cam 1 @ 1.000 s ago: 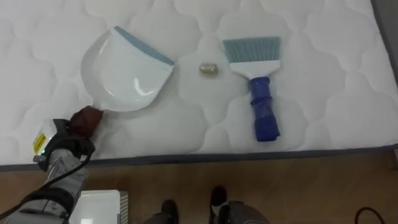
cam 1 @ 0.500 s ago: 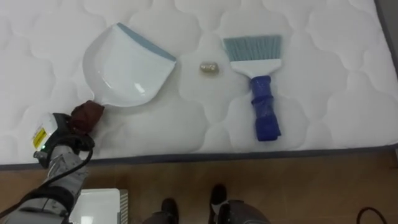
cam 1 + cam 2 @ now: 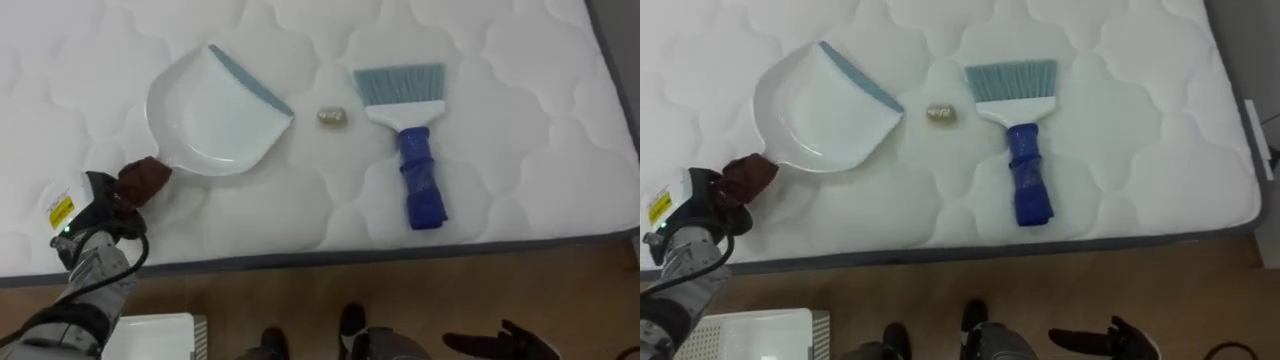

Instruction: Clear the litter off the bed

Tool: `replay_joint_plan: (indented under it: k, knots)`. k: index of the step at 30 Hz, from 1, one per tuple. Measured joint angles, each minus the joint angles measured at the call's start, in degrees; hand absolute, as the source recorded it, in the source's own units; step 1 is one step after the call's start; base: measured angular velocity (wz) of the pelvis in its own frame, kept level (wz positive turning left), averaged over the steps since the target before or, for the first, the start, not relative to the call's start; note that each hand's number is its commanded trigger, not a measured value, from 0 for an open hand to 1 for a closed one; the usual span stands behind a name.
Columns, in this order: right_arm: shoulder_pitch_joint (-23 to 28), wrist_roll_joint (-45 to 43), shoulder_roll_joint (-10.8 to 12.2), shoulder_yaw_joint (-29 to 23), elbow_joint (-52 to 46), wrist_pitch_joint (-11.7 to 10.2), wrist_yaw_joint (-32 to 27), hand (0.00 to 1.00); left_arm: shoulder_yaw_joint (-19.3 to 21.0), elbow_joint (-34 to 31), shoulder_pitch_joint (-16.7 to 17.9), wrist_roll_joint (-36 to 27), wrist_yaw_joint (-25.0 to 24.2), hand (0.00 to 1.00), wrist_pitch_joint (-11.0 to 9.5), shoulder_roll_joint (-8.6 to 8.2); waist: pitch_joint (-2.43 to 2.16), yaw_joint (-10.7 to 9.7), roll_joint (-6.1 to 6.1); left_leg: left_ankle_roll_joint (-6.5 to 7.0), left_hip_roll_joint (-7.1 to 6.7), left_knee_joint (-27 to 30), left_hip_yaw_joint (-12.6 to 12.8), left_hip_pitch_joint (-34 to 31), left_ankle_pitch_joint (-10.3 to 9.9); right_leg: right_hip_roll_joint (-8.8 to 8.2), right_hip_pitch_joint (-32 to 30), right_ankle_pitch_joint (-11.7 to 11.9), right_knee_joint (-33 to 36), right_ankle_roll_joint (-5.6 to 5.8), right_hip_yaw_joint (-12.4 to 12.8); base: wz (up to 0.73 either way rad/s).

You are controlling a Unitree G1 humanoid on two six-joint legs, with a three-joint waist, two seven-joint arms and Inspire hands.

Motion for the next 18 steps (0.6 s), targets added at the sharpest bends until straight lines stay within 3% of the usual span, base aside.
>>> replay_joint_plan:
  k: [4,7,18]
  knots:
    - [-2.07,2.28,-1.45,-2.6,-0.04,-0.44,-0.95,0.0,-3.22,-2.57,0.95,0.7,-0.04,1.0,-0.71,0.05,-0.09,0.0,0.89,0.02,0.02,0.14,0.19,0.02,0.01,-0.02,0.0,0.0,0.14,0.0,0.1,-0.02]
    - [-3.41,5.1,-2.48,-4.64,-1.65,-1.01,-2.45,0.0,-4.38,-3.09,1.63,0.68,-0.59,1.0,-0.94,0.09,-0.26,0.33,1.32,0.03,0.44,0.33,1.98,0.04,0.01,0.1,-0.75,0.0,0.35,-0.01,0.91,-0.14]
    - [-5.01,7.6,-5.38,-8.17,-6.28,-1.84,-6.89,0.0,-5.04,-5.32,6.05,1.2,-6.6,1.0,-1.48,1.25,-0.46,1.12,1.12,0.11,0.43,-0.93,4.69,1.04,-0.04,0.72,-1.98,-0.03,1.4,-0.07,4.04,-0.11]
